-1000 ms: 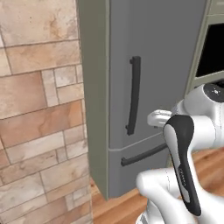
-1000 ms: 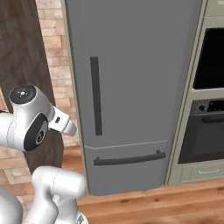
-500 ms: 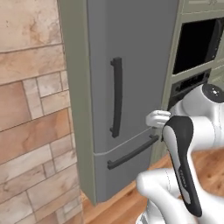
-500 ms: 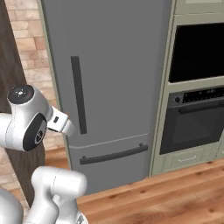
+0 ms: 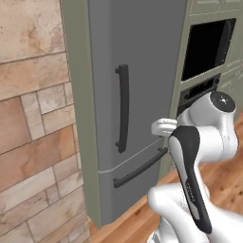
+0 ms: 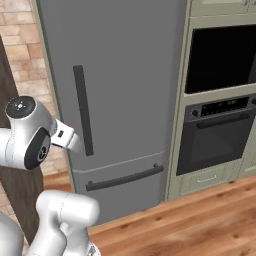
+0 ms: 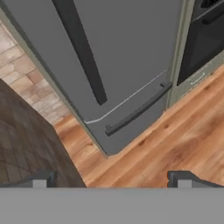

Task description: Place one of the steaks on the plate and the other in the bowl. Then place the bowl in the fridge.

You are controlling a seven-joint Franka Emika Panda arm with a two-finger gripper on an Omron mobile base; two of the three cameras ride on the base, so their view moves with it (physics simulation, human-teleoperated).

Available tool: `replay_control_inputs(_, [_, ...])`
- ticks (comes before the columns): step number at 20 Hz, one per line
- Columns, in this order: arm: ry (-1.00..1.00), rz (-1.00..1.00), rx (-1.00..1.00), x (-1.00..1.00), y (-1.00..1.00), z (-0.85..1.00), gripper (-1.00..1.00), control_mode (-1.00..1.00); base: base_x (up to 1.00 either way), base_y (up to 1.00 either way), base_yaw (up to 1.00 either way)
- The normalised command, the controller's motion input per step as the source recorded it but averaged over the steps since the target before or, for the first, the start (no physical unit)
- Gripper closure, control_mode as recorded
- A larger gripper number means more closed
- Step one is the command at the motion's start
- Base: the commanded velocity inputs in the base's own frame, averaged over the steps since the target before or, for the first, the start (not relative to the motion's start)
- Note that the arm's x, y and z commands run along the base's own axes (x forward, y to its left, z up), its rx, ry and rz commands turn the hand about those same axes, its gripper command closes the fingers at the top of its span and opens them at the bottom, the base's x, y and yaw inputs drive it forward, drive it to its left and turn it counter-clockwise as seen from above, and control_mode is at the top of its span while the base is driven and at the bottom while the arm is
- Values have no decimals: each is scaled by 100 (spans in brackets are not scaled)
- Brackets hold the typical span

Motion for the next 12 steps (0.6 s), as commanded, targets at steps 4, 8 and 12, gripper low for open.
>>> replay_control_inputs(4, [-29, 29, 1, 18, 0, 0, -100, -100, 0, 0, 0])
replay_control_inputs(8, [-28, 31, 0, 36, 1, -2, -100, -100, 0, 0, 0])
replay_control_inputs(12, [-31, 35, 1, 57, 9, -14, -100, -100, 0, 0, 0])
